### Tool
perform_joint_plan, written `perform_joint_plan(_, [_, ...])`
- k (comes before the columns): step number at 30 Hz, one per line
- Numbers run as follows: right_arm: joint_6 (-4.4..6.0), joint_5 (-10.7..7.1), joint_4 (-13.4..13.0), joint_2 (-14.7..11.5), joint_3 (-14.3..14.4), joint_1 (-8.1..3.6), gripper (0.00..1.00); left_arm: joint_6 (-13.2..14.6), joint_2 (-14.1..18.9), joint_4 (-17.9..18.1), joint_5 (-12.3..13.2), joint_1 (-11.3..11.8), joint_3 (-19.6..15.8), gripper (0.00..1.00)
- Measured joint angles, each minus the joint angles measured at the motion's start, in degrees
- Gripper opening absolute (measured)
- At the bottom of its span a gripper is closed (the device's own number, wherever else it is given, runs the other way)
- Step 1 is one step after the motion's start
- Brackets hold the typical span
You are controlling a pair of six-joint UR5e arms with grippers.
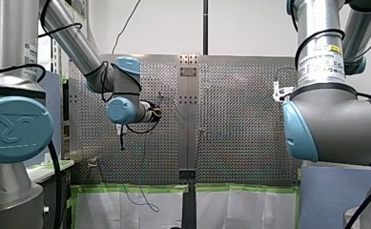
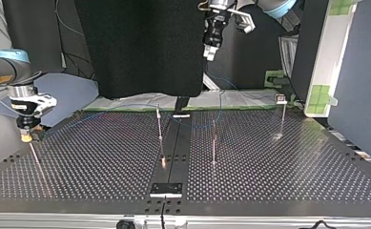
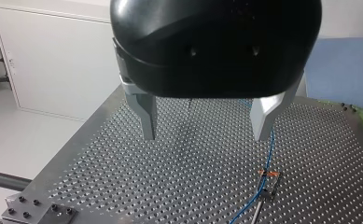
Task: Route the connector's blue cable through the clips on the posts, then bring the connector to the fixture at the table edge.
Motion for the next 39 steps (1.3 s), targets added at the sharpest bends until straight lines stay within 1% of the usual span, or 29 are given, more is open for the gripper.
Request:
perform_joint_plan(12, [-0.16, 0.69, 0.2, 0.0, 0.0, -0.07, 0.98, 0.01, 0.0, -0.04, -0.4, -0.08, -0.01, 1.0])
perform_joint_plan(25, [-0.18, 2.52, 0.33, -0.05, 0.02, -0.11, 0.98, 0.01, 0.0, -0.09, -0.41, -0.09, -0.02, 1.0])
perform_joint_plan(39, [-0.2, 2.73, 0.21, -0.21, 0.01, 0.04, 0.98, 0.05, 0.0, -0.09, -0.41, -0.1, -0.01, 1.0])
